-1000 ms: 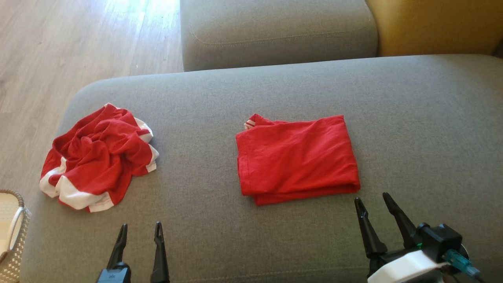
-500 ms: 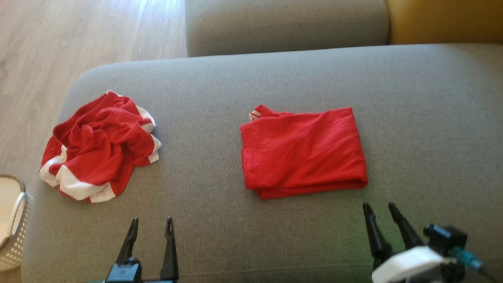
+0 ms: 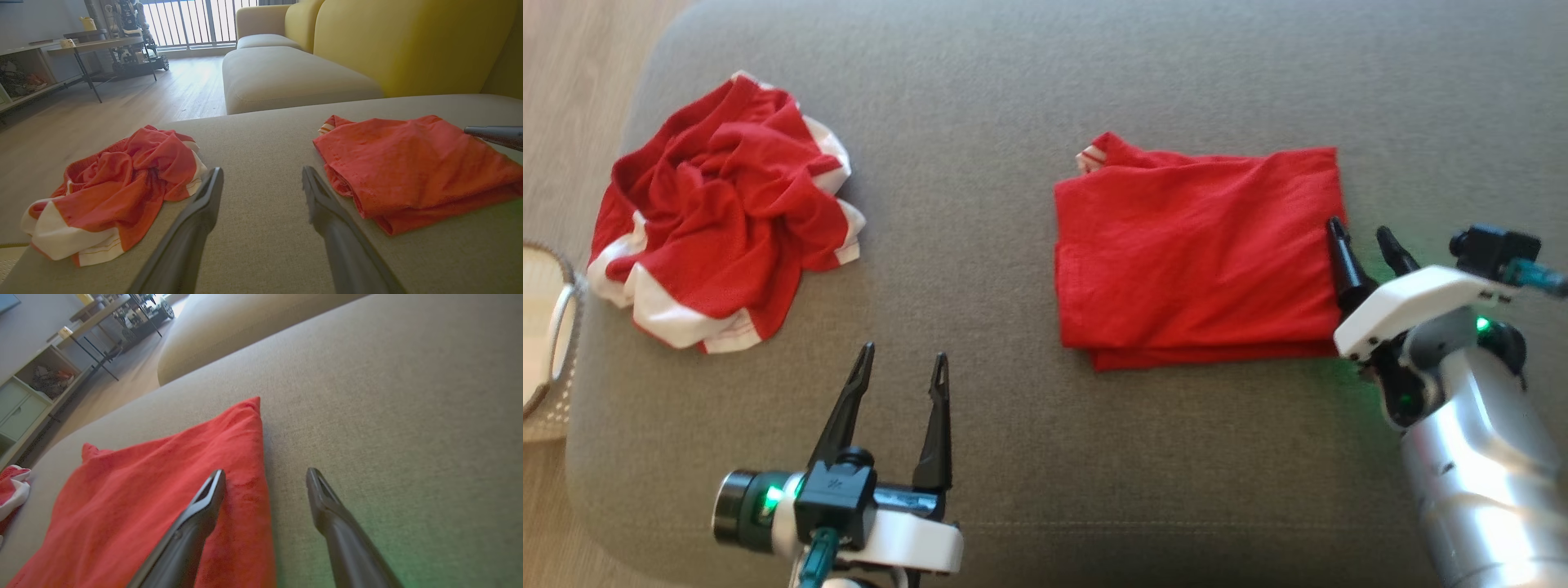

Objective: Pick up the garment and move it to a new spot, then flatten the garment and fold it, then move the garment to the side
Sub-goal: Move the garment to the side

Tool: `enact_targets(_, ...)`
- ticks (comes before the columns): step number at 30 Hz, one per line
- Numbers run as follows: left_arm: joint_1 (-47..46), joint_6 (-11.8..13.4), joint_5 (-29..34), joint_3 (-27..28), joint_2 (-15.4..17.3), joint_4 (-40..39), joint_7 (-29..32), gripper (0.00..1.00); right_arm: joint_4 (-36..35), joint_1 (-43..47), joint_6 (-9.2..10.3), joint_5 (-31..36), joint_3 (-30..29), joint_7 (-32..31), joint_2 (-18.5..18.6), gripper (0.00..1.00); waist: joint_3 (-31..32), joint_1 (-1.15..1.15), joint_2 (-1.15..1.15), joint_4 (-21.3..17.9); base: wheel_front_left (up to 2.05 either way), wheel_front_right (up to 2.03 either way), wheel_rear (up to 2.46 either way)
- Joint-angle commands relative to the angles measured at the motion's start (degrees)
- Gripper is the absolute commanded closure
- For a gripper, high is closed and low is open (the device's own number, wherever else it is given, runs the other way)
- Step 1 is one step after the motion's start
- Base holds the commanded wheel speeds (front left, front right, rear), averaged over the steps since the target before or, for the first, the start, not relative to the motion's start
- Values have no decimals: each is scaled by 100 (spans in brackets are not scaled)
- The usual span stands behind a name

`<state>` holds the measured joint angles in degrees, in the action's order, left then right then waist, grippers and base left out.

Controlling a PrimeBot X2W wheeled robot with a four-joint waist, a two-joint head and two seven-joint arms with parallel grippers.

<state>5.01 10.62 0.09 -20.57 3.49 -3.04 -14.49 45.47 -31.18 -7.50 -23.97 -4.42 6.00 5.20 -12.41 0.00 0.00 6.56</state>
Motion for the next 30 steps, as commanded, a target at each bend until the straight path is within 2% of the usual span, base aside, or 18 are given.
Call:
enact_targets(1,-205,42,34,120,-42,-146,-51,0,-7,-160,1,50,83,-124,32,0,-145,0,0,137,0,0,0)
enact_targets(3,-268,79,13,44,-45,-112,-51,0,447,-450,1,-35,83,-622,55,0,-177,0,0,192,0,0,0)
enact_targets(4,-276,91,8,26,-46,-104,-51,0,526,-502,1,-81,125,-727,59,18,-176,0,0,205,0,0,0)
enact_targets(6,-281,118,0,12,-46,-94,-51,0,587,-556,1,-169,246,-810,77,100,-163,0,0,215,0,0,0)
enact_targets(9,-272,161,-2,13,-45,-98,-51,0,584,-551,1,-308,472,-856,146,100,-145,0,0,190,0,0,0)
enact_targets(14,-310,197,10,-27,-39,-178,-51,0,518,-699,1,-193,702,-641,592,100,-245,0,0,81,0,0,0)
enact_targets(25,-778,146,-30,-168,-47,-268,-51,0,357,-2000,1,417,535,-530,2292,100,-1077,0,0,-298,0,0,0)
enact_targets(30,-985,139,-23,-225,-49,-299,-51,0,343,-2344,1,645,402,-524,2736,100,-1370,0,0,-393,0,0,0)
